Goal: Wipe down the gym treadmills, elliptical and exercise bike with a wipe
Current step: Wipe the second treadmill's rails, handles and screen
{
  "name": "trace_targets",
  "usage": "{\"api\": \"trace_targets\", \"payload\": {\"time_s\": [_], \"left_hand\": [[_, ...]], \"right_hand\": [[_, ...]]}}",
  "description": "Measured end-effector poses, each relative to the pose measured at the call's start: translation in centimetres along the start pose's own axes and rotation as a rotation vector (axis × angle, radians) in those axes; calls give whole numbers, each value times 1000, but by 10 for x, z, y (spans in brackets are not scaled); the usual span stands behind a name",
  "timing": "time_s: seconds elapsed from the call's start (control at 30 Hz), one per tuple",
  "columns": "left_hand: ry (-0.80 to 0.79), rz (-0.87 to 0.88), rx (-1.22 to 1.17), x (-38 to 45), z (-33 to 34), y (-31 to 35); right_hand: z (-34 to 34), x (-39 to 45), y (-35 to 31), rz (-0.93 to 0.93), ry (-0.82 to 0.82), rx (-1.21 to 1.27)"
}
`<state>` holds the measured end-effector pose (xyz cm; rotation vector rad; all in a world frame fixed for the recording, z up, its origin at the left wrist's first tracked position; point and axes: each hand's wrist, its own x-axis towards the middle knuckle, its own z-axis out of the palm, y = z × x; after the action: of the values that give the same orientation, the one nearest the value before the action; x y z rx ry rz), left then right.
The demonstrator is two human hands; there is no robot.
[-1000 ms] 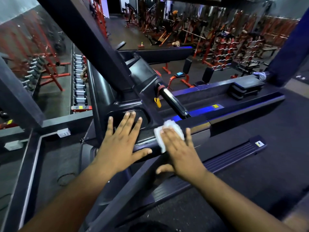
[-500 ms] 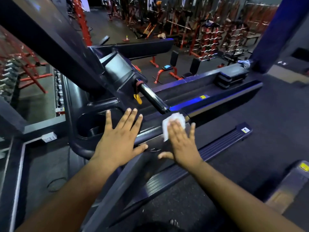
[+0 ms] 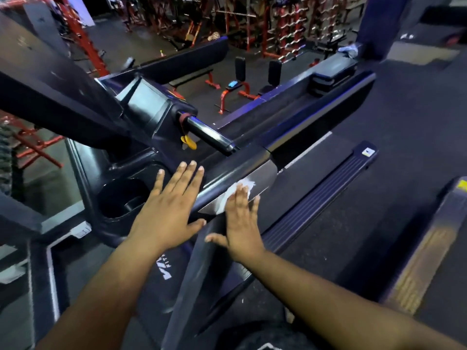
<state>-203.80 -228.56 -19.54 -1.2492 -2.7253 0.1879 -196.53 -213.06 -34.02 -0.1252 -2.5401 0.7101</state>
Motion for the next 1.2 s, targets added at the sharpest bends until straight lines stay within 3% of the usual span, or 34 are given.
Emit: {"api": "trace_targets", "payload": {"time_s": [0.13,0.3,0.4,0.5,0.6,0.77,0.97,1.03,1.2], "left_hand": [[-43,39,-15,3,-3,-2],[-106,123,3,5,-5,-9],[-65,132,-10,5,-5,-9],[-43,125,-1,5,-3,-6],[-17,117,5,6,-1,-5],[14,107,0,16,-2,1],[55,115,5,21,0,3],[52,126,0,21,1,4],[76,115,-12,31,5,6]], "right_hand": [[-8,12,-30,298,52,384],[3,-2,-91,236,103,561],[6,11,-79,327,210,601],[-7,39,-48,542,364,663],[-17,52,-35,659,382,708],[-1,22,-73,485,264,717],[-43,69,-4,560,306,539],[-48,65,5,451,257,377],[-54,43,13,-62,90,-21]]}}
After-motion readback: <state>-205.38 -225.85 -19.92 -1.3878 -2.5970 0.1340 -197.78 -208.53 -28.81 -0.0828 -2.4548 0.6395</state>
